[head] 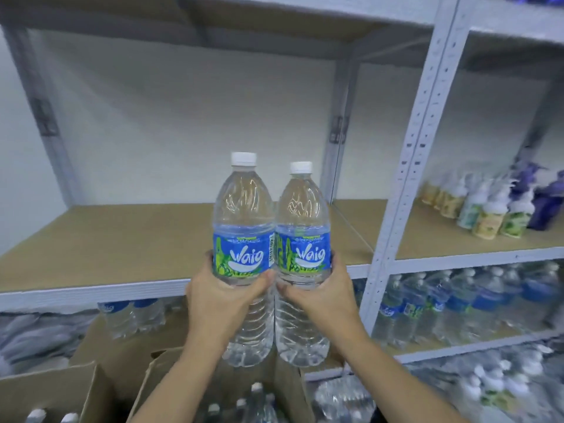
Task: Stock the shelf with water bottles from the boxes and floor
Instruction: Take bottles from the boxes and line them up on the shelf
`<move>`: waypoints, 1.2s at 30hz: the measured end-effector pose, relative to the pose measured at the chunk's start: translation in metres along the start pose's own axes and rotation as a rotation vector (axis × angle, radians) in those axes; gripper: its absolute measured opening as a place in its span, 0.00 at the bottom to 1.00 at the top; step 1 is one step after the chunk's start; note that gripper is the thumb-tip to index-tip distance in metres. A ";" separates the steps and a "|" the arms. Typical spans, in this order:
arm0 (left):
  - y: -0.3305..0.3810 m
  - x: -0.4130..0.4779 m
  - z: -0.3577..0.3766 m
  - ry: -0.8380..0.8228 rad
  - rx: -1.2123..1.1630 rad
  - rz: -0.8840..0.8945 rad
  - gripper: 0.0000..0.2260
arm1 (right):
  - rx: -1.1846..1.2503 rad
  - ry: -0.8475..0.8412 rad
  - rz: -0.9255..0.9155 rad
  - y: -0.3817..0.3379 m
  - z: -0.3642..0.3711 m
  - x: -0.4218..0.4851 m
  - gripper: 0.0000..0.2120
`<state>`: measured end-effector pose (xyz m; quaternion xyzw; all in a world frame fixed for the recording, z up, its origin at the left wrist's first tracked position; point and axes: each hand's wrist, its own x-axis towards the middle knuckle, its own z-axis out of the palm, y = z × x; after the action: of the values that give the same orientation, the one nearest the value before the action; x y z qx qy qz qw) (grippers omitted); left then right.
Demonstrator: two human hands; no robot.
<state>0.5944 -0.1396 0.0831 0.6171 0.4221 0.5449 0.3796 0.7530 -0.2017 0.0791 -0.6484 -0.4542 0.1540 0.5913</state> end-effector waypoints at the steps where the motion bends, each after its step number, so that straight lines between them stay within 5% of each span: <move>1: 0.009 0.010 0.007 -0.012 -0.008 0.029 0.25 | -0.004 0.003 -0.023 -0.006 -0.005 0.013 0.38; 7: 0.045 0.073 0.053 -0.019 -0.032 0.117 0.24 | -0.021 0.082 -0.143 -0.026 -0.028 0.088 0.36; 15: 0.032 0.158 0.113 -0.003 -0.028 0.153 0.27 | -0.009 0.174 -0.189 0.003 -0.013 0.188 0.49; 23: -0.003 0.231 0.154 0.048 -0.021 0.181 0.30 | 0.032 0.201 -0.212 0.032 0.013 0.265 0.34; 36: -0.022 0.286 0.173 0.064 0.058 0.202 0.29 | -0.059 0.272 -0.139 0.082 0.030 0.370 0.40</move>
<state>0.7786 0.1339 0.1430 0.6495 0.3851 0.5875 0.2910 0.9642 0.1111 0.1223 -0.6474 -0.4181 0.0101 0.6372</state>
